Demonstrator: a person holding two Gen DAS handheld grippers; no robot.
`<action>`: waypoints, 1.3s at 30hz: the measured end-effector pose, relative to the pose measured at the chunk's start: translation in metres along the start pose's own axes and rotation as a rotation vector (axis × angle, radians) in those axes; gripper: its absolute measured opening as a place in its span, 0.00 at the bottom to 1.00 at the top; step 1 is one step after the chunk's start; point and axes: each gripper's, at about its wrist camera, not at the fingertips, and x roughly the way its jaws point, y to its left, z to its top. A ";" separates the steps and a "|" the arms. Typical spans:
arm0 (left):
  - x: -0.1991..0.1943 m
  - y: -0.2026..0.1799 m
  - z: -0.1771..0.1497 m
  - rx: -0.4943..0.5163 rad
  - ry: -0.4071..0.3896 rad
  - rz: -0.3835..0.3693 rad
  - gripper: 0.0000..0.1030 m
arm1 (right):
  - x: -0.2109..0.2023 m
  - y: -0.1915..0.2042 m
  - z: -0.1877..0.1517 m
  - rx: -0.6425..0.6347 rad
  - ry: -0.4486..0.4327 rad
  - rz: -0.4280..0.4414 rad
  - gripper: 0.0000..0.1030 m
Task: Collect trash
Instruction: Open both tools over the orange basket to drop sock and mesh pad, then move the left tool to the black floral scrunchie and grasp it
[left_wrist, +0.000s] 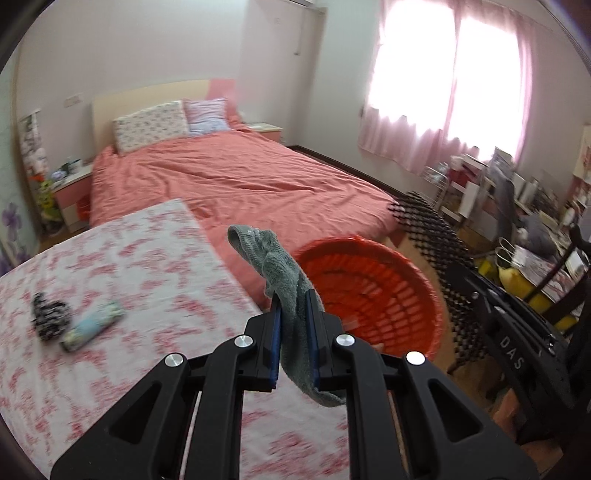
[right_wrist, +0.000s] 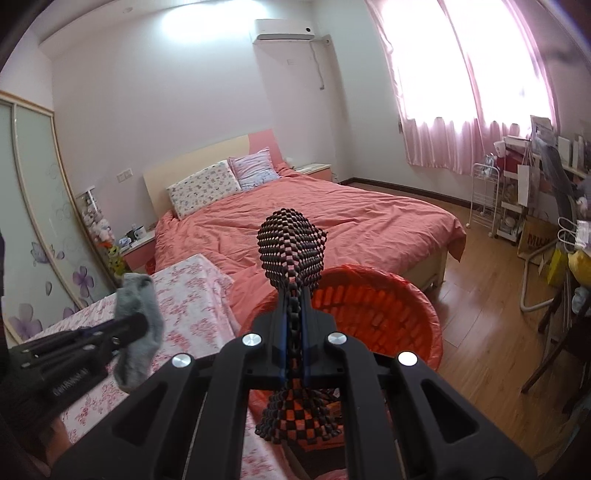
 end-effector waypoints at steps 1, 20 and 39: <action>0.006 -0.005 0.000 0.008 0.006 -0.012 0.12 | 0.002 -0.005 0.001 0.006 0.001 -0.003 0.07; 0.084 -0.037 -0.007 0.047 0.142 -0.041 0.49 | 0.084 -0.065 -0.011 0.164 0.119 -0.006 0.36; 0.026 0.102 -0.037 -0.049 0.115 0.387 0.77 | 0.075 -0.005 -0.035 -0.023 0.142 -0.046 0.74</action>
